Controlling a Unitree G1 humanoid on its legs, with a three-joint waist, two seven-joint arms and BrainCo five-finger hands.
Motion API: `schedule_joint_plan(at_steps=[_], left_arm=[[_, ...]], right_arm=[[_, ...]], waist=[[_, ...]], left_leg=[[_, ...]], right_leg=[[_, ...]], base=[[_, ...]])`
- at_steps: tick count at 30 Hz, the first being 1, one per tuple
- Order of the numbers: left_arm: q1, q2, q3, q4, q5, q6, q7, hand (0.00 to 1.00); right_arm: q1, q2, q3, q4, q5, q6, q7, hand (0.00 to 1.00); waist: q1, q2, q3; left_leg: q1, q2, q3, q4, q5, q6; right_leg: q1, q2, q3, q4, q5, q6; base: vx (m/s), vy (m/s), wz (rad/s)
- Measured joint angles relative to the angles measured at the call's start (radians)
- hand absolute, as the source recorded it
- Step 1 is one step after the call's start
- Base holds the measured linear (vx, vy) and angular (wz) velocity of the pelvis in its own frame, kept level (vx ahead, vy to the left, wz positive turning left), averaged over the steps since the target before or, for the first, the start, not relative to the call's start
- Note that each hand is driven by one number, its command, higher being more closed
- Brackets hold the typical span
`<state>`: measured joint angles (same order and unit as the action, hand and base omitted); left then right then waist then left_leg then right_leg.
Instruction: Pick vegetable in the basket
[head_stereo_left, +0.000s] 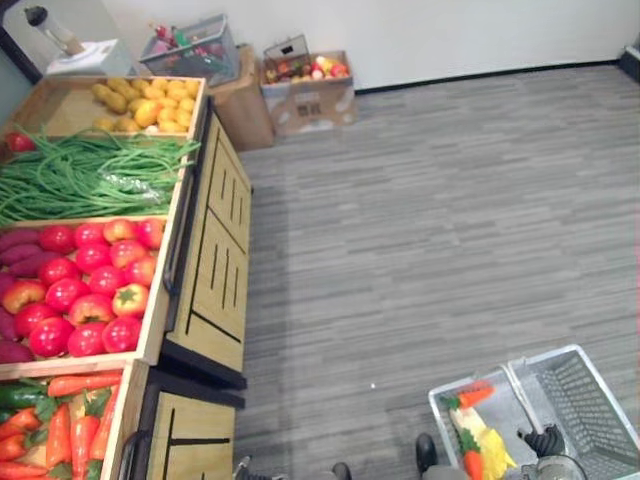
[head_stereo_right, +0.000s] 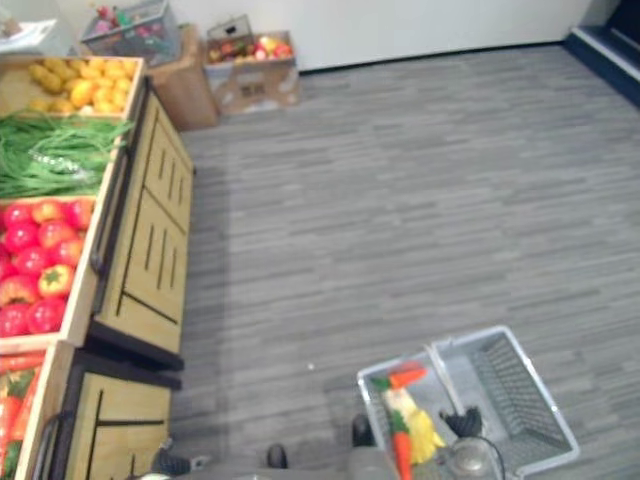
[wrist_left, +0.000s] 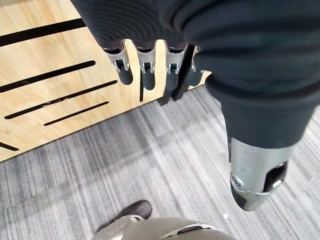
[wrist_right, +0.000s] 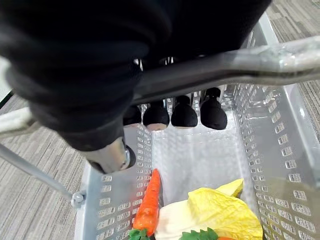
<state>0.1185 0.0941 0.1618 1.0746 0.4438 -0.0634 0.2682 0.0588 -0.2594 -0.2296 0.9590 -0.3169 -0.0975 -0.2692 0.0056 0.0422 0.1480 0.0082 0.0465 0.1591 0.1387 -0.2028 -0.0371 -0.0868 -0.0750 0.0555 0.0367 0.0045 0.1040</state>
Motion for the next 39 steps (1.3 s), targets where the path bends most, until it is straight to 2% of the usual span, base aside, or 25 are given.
schedule_joint_plan(at_steps=[2, 3, 4, 5, 6, 7, 10, 11, 12, 13, 14, 15, 17, 20, 23, 24, 26, 27, 29, 31, 32, 34, 35, 38, 39], left_arm=[[-0.001, 0.000, -0.012, 0.001, 0.000, -0.001, -0.002, 0.00], [-0.001, 0.003, -0.031, 0.001, -0.005, -0.001, -0.005, 0.00], [-0.001, 0.017, -0.051, -0.001, -0.007, -0.004, -0.008, 0.00], [-0.001, 0.027, -0.057, 0.000, -0.007, -0.004, -0.008, 0.00], [0.004, 0.037, -0.058, 0.001, -0.008, 0.000, -0.009, 0.00], [0.004, 0.036, -0.056, 0.001, -0.008, 0.000, -0.008, 0.00], [0.001, 0.033, -0.041, 0.000, -0.009, 0.000, -0.008, 0.00], [0.002, 0.029, -0.037, 0.000, -0.009, 0.001, -0.007, 0.00], [0.003, 0.029, -0.037, 0.000, -0.009, 0.000, -0.007, 0.00], [0.005, 0.030, -0.036, 0.000, -0.009, 0.001, -0.007, 0.00], [0.004, 0.029, -0.031, 0.000, -0.009, 0.001, -0.006, 0.00], [0.005, 0.007, -0.028, 0.000, -0.009, 0.000, -0.006, 0.00], [0.000, -0.014, -0.018, -0.001, -0.009, -0.003, 0.003, 0.00], [-0.009, -0.014, -0.008, -0.003, -0.009, -0.004, 0.011, 0.00], [-0.007, -0.018, 0.010, -0.013, -0.010, -0.004, 0.019, 0.00], [-0.007, -0.022, 0.017, -0.014, -0.010, -0.004, 0.025, 0.00], [-0.007, -0.025, 0.030, -0.015, -0.009, -0.005, 0.032, 0.00], [-0.007, -0.026, 0.033, -0.018, -0.010, -0.005, 0.033, 0.00], [-0.005, -0.030, 0.040, -0.019, -0.009, -0.004, 0.035, 0.00], [-0.005, -0.030, 0.040, -0.019, -0.008, -0.002, 0.036, 0.00], [-0.005, -0.030, 0.041, -0.016, -0.006, -0.001, 0.037, 0.00], [-0.005, -0.030, 0.042, -0.010, -0.005, -0.001, 0.037, 0.00], [-0.003, -0.032, 0.040, -0.003, 0.000, 0.000, 0.037, 0.00], [-0.006, -0.024, 0.028, 0.000, 0.003, 0.000, 0.036, 0.00], [-0.012, -0.011, 0.020, 0.000, 0.003, 0.000, 0.035, 0.00]], right_arm=[[-0.002, 0.000, -0.008, 0.000, 0.000, -0.001, 0.000, 1.00], [-0.004, 0.003, -0.022, 0.000, 0.000, -0.001, 0.000, 1.00], [-0.013, 0.011, -0.025, 0.000, 0.000, -0.001, 0.000, 1.00], [-0.014, 0.017, -0.025, 0.000, 0.000, -0.001, 0.000, 1.00], [-0.007, 0.029, -0.028, 0.002, 0.000, 0.000, 0.000, 1.00], [-0.004, 0.030, -0.028, 0.002, 0.000, 0.000, 0.000, 1.00], [-0.012, 0.032, -0.031, 0.002, 0.000, 0.001, -0.001, 1.00], [-0.015, 0.033, -0.032, 0.002, 0.000, 0.000, -0.001, 1.00], [-0.012, 0.036, -0.035, 0.002, 0.000, 0.000, -0.001, 1.00], [-0.001, 0.046, -0.048, 0.005, 0.000, 0.001, -0.003, 1.00], [0.003, 0.046, -0.055, 0.009, 0.000, 0.001, -0.004, 1.00], [0.005, 0.044, -0.082, 0.030, 0.002, 0.002, -0.007, 1.00], [0.004, 0.048, -0.087, 0.043, 0.002, 0.006, -0.009, 1.00], [0.032, 0.063, -0.086, 0.041, 0.003, 0.005, -0.010, 1.00], [0.069, 0.081, -0.071, 0.037, 0.003, 0.004, -0.012, 1.00], [0.078, 0.080, -0.058, 0.034, 0.001, 0.003, -0.011, 1.00], [0.083, 0.081, -0.054, 0.029, 0.001, 0.002, -0.011, 1.00], [0.085, 0.081, -0.055, 0.029, 0.001, 0.002, -0.011, 1.00], [0.092, 0.079, -0.058, 0.028, 0.001, 0.002, -0.012, 1.00], [0.088, 0.078, -0.059, 0.022, 0.001, 0.002, -0.012, 1.00], [0.087, 0.072, -0.061, 0.002, 0.001, 0.002, -0.012, 1.00], [0.085, 0.071, -0.060, -0.006, 0.001, 0.001, -0.012, 1.00], [0.088, 0.068, -0.066, -0.007, 0.001, 0.002, -0.013, 1.00], [0.105, 0.070, -0.068, -0.004, 0.000, 0.002, -0.013, 1.00], [0.100, 0.077, -0.070, 0.005, 0.000, 0.003, -0.012, 1.00]], waist=[[0.000, -0.009, 0.006], [-0.001, -0.014, 0.013], [-0.002, -0.025, 0.025], [-0.004, -0.035, 0.037], [-0.008, -0.045, 0.043], [-0.009, -0.047, 0.042], [-0.008, -0.048, 0.043], [-0.008, -0.051, 0.042], [-0.008, -0.052, 0.041], [-0.012, -0.067, 0.036], [-0.014, -0.061, 0.037], [-0.020, -0.021, 0.024], [-0.022, 0.005, 0.009], [-0.028, 0.005, 0.008], [-0.018, -0.009, 0.013], [-0.003, -0.010, 0.013], [-0.005, -0.006, 0.011], [-0.004, -0.007, 0.011], [-0.002, -0.008, 0.012], [-0.002, -0.009, 0.011], [-0.002, -0.008, 0.011], [-0.003, -0.006, 0.006], [-0.003, 0.000, -0.007], [-0.015, -0.008, -0.045], [-0.014, -0.022, -0.050]], left_leg=[[0.033, -0.004, 0.002, 0.009, -0.014, 0.012], [0.057, -0.008, 0.006, 0.009, -0.029, 0.021], [0.091, -0.017, 0.010, 0.008, -0.043, 0.037], [0.116, -0.022, 0.009, 0.006, -0.049, 0.047], [0.136, -0.027, 0.006, 0.006, -0.058, 0.050], [0.143, -0.027, 0.000, 0.007, -0.060, 0.050], [0.147, -0.004, -0.011, 0.003, -0.067, 0.034], [0.142, 0.013, -0.015, 0.005, -0.077, 0.011], [0.139, 0.015, -0.022, 0.005, -0.082, 0.002], [0.145, 0.021, -0.042, 0.007, -0.095, -0.022], [0.152, 0.034, -0.047, 0.008, -0.104, -0.037], [0.151, 0.076, -0.064, 0.010, -0.112, -0.059], [0.124, 0.117, -0.082, 0.061, -0.074, -0.094], [0.073, 0.131, -0.145, 0.225, -0.003, -0.099], [-0.029, 0.135, -0.175, 0.490, 0.166, -0.103], [-0.071, 0.137, -0.173, 0.580, 0.257, -0.096], [-0.127, 0.145, -0.164, 0.672, 0.229, -0.099], [-0.149, 0.145, -0.140, 0.678, 0.184, -0.100], [-0.152, 0.146, -0.090, 0.596, 0.137, -0.096], [-0.140, 0.143, -0.048, 0.428, 0.112, -0.090], [-0.105, 0.138, -0.030, 0.202, 0.124, -0.075], [-0.085, 0.134, -0.031, 0.070, 0.173, -0.061], [-0.073, 0.126, -0.029, 0.018, 0.202, -0.077], [-0.052, 0.100, -0.027, -0.069, 0.167, -0.074], [-0.042, 0.078, -0.017, -0.094, 0.163, -0.069]], right_leg=[[-0.053, -0.007, 0.008, 0.172, -0.070, 0.014], [-0.126, -0.006, 0.010, 0.375, -0.102, 0.019], [-0.198, -0.008, 0.013, 0.564, -0.101, 0.018], [-0.227, -0.021, 0.019, 0.644, -0.099, 0.022], [-0.258, -0.035, 0.010, 0.715, -0.120, -0.001], [-0.263, -0.039, -0.001, 0.708, -0.122, -0.004], [-0.269, -0.058, -0.056, 0.456, -0.112, -0.002], [-0.254, -0.059, -0.060, 0.282, -0.082, 0.007], [-0.243, -0.063, -0.054, 0.227, -0.065, 0.007], [-0.223, -0.071, -0.054, 0.173, -0.004, 0.020], [-0.221, -0.064, -0.058, 0.177, 0.038, 0.019], [-0.221, -0.037, -0.098, 0.197, 0.039, -0.003], [-0.217, -0.004, -0.126, 0.207, 0.009, -0.037], [-0.150, 0.007, -0.162, 0.214, -0.028, -0.067], [-0.074, 0.013, -0.168, 0.207, -0.069, -0.090], [-0.047, 0.015, -0.165, 0.188, -0.076, -0.097], [-0.013, 0.017, -0.162, 0.154, -0.077, -0.098], [0.012, 0.015, -0.161, 0.130, -0.076, -0.099], [0.040, 0.007, -0.161, 0.113, -0.076, -0.098], [0.043, -0.001, -0.149, 0.104, -0.075, -0.095], [0.031, -0.003, -0.131, 0.107, -0.078, -0.081], [0.015, -0.003, -0.115, 0.117, -0.085, -0.063], [0.003, -0.001, -0.101, 0.125, -0.092, -0.042], [0.002, -0.027, -0.098, 0.090, -0.073, -0.003], [0.004, -0.044, -0.092, 0.074, -0.062, 0.011]], base=[[0.07, 0.051, -0.21], [0.02, 0.030, -0.05], [0.05, 0.030, 0.00], [0.07, 0.005, 0.10], [0.06, -0.012, 0.13], [0.06, -0.018, 0.26], [0.17, -0.083, 0.13], [0.18, -0.113, 0.04], [0.30, -0.252, 0.27], [0.17, -0.164, 0.28], [0.34, -0.346, 0.42], [0.31, -0.275, 0.27], [0.34, -0.329, 0.18], [0.20, -0.224, 0.24], [0.18, -0.242, 0.06], [0.17, -0.184, -0.19], [0.16, -0.138, -0.08], [0.13, -0.084, 0.03], [0.11, -0.042, -0.05], [0.08, 0.049, -0.18], [0.07, 0.113, -0.27], [0.07, 0.203, -0.29], [0.07, 0.245, -0.21], [0.08, 0.254, 0.05], [0.07, 0.260, -0.08]])
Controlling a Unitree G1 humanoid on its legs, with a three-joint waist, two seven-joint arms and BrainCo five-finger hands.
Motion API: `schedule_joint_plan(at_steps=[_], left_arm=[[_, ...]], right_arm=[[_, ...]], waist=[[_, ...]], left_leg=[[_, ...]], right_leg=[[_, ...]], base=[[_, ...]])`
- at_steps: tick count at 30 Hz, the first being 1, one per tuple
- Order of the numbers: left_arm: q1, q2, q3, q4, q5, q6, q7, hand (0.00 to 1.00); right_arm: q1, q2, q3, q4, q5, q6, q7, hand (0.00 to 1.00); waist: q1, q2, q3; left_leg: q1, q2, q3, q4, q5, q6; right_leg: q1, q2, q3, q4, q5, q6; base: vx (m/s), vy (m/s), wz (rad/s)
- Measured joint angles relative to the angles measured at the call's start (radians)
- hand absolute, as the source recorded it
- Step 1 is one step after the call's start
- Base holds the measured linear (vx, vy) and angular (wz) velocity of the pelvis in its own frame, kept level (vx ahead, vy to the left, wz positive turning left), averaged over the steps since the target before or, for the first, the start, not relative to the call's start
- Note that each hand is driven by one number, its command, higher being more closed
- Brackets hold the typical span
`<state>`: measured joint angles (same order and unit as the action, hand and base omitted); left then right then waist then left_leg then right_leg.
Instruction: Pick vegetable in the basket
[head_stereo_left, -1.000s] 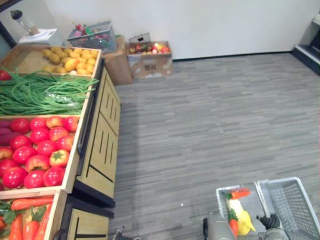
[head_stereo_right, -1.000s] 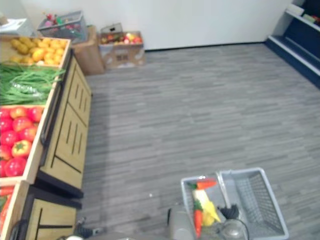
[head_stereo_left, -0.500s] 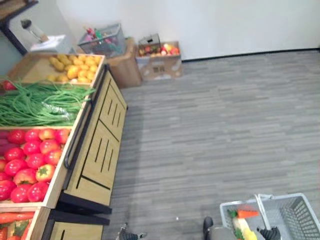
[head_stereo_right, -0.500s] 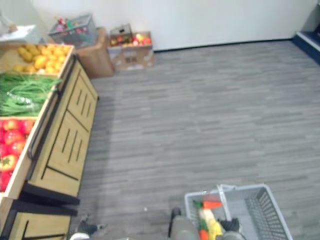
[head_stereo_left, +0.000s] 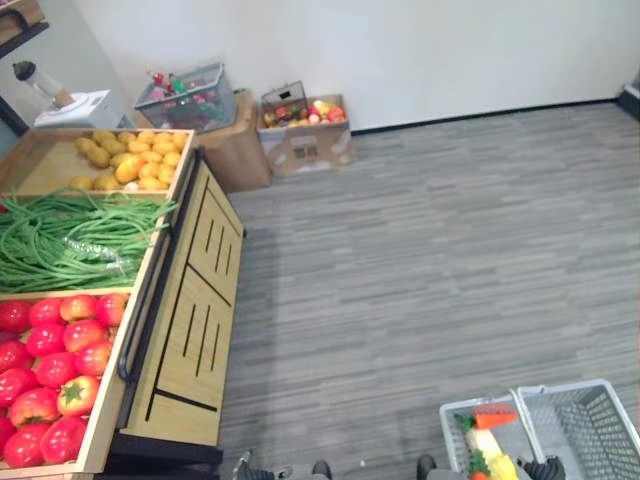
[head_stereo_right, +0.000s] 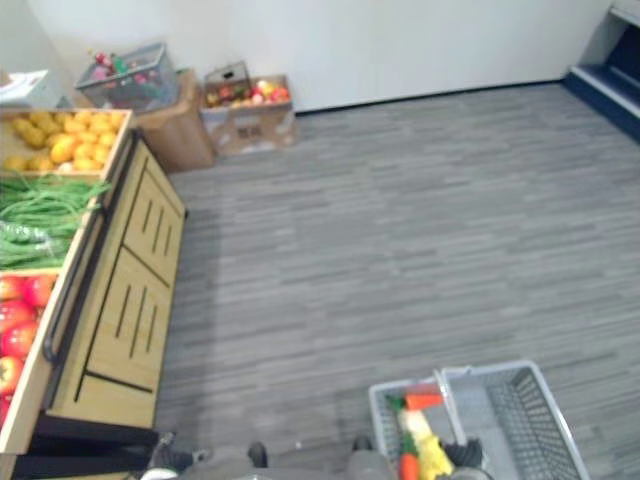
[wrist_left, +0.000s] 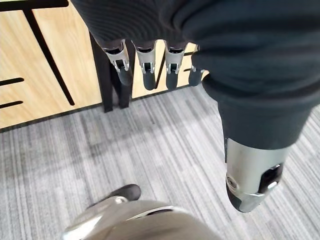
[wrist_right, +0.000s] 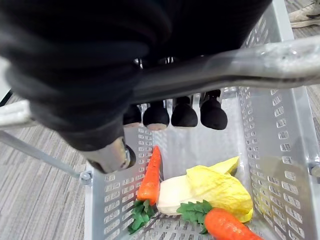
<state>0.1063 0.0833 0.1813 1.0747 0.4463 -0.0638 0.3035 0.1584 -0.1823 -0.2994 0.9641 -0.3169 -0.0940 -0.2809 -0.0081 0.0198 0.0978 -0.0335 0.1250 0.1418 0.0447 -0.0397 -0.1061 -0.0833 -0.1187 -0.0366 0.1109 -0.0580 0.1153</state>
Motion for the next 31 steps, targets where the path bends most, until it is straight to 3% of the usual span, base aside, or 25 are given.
schedule_joint_plan(at_steps=[1, 3, 7, 15, 18, 23, 31], left_arm=[[0.007, 0.012, -0.010, 0.001, 0.000, 0.001, 0.000, 0.00], [0.017, 0.026, -0.022, 0.001, 0.000, 0.001, -0.001, 0.00], [0.016, 0.036, -0.031, 0.001, 0.000, -0.001, -0.002, 0.00], [0.030, 0.037, -0.039, 0.003, -0.008, -0.007, -0.006, 0.00], [0.035, 0.037, -0.038, 0.023, -0.021, -0.022, -0.037, 0.00], [0.038, 0.036, -0.016, 0.030, -0.169, -0.024, -0.073, 0.00], [0.048, 0.022, -0.004, 0.040, -0.208, -0.024, -0.079, 0.00]], right_arm=[[0.002, 0.006, 0.001, 0.000, -0.001, -0.001, 0.001, 1.00], [0.003, 0.002, -0.011, 0.009, -0.012, -0.001, 0.001, 1.00], [0.001, -0.005, -0.030, 0.033, -0.029, -0.001, 0.000, 1.00], [0.003, -0.014, -0.059, 0.075, 0.014, 0.000, 0.001, 1.00], [0.006, -0.013, -0.089, 0.085, 0.025, -0.001, 0.002, 1.00], [0.008, 0.005, -0.119, 0.111, 0.096, -0.006, 0.009, 1.00], [0.025, 0.038, -0.176, 0.161, 0.180, -0.008, 0.040, 1.00]], waist=[[0.005, -0.019, -0.009], [0.006, -0.032, -0.018], [0.006, -0.027, -0.030], [0.006, -0.016, -0.039], [0.002, -0.015, -0.040], [-0.010, -0.022, -0.043], [-0.015, -0.034, -0.054]], left_leg=[[0.008, -0.022, 0.017, -0.011, -0.002, 0.007], [0.030, -0.050, 0.035, -0.023, -0.007, 0.017], [0.038, -0.084, 0.045, -0.036, -0.014, 0.037], [0.060, -0.078, 0.040, -0.063, -0.011, 0.040], [0.075, -0.076, 0.041, -0.077, -0.010, 0.040], [0.090, -0.074, 0.043, -0.084, -0.010, 0.039], [0.108, -0.069, 0.060, -0.094, -0.010, 0.039]], right_leg=[[0.002, -0.016, 0.013, -0.014, 0.008, 0.013], [0.019, -0.042, 0.023, -0.031, 0.017, 0.027], [0.021, -0.071, 0.043, -0.055, 0.029, 0.046], [0.036, -0.054, 0.038, -0.076, 0.030, 0.047], [0.043, -0.050, 0.036, -0.076, 0.028, 0.045], [0.055, -0.046, 0.037, -0.078, 0.026, 0.043], [0.058, -0.041, 0.046, -0.080, 0.026, 0.041]], base=[[0.06, 0.233, -0.15], [0.05, 0.177, -0.18], [0.03, 0.133, -0.10], [0.02, -0.015, -0.01], [0.04, -0.017, -0.02], [0.02, -0.003, -0.01], [-0.02, -0.010, -0.06]])
